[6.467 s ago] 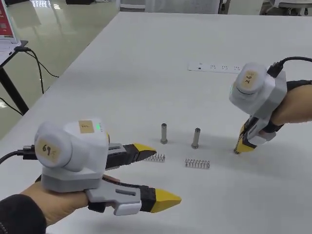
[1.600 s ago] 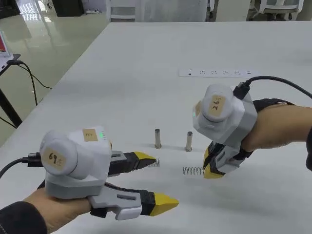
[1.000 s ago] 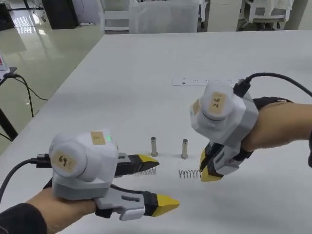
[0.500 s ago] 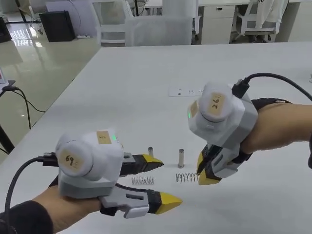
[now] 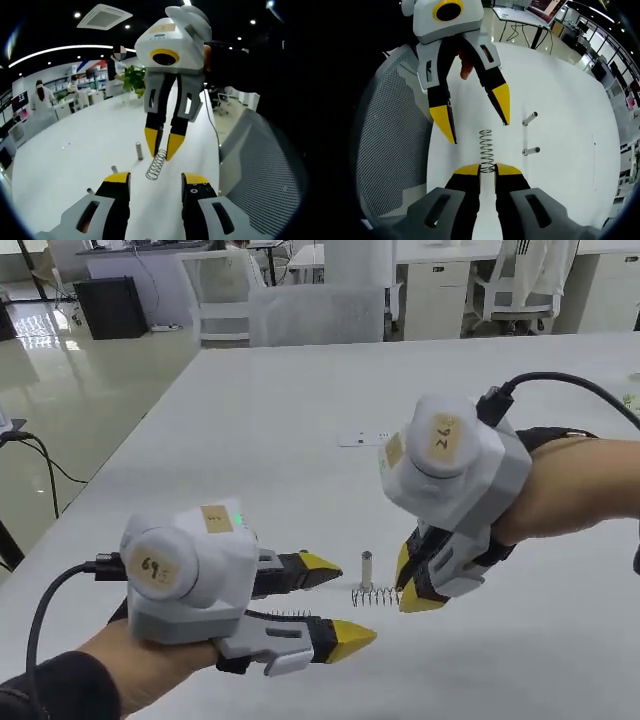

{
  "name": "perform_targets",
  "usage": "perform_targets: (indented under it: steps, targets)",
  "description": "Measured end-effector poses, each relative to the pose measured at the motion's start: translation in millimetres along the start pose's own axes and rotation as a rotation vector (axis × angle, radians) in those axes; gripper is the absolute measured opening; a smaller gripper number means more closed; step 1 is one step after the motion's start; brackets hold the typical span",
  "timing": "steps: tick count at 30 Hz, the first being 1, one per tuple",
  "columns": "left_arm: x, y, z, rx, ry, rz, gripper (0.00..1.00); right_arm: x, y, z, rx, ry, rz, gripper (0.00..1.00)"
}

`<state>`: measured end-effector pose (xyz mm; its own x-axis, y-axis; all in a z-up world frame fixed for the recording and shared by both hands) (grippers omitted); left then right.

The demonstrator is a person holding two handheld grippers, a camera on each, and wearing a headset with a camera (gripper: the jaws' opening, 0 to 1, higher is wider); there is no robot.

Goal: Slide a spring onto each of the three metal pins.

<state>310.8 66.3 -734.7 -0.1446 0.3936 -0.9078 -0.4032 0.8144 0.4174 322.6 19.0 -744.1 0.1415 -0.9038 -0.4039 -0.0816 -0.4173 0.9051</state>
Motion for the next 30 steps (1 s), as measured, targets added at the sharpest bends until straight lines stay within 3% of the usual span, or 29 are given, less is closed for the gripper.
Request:
perform_targets:
  steps: [15, 30]
  targets:
    - [-2.0, -0.9, -5.5, 0.011, -0.013, -0.023, 0.25, -4.7, 0.8, 6.0, -0.013, 0.033, -0.005, 0.07]
    - [0.6, -4.1, -9.1, 0.030, -0.033, -0.009, 0.16, -4.6, 0.3, 8.2, -0.028, 0.057, -0.023, 0.08]
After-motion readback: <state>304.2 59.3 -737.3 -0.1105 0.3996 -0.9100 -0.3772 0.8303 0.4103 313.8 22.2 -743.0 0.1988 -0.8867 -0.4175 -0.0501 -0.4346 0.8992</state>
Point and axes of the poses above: the centre of the closed fingertips' face, and the gripper's own axes: y roughly backward along the fingers, z roughly to its left, x roughly out of its underside, the point moved 2 cm from there along y, roughly backward along the fingers, and after that the axes turned 3 degrees about x, right-handed, at the moved point
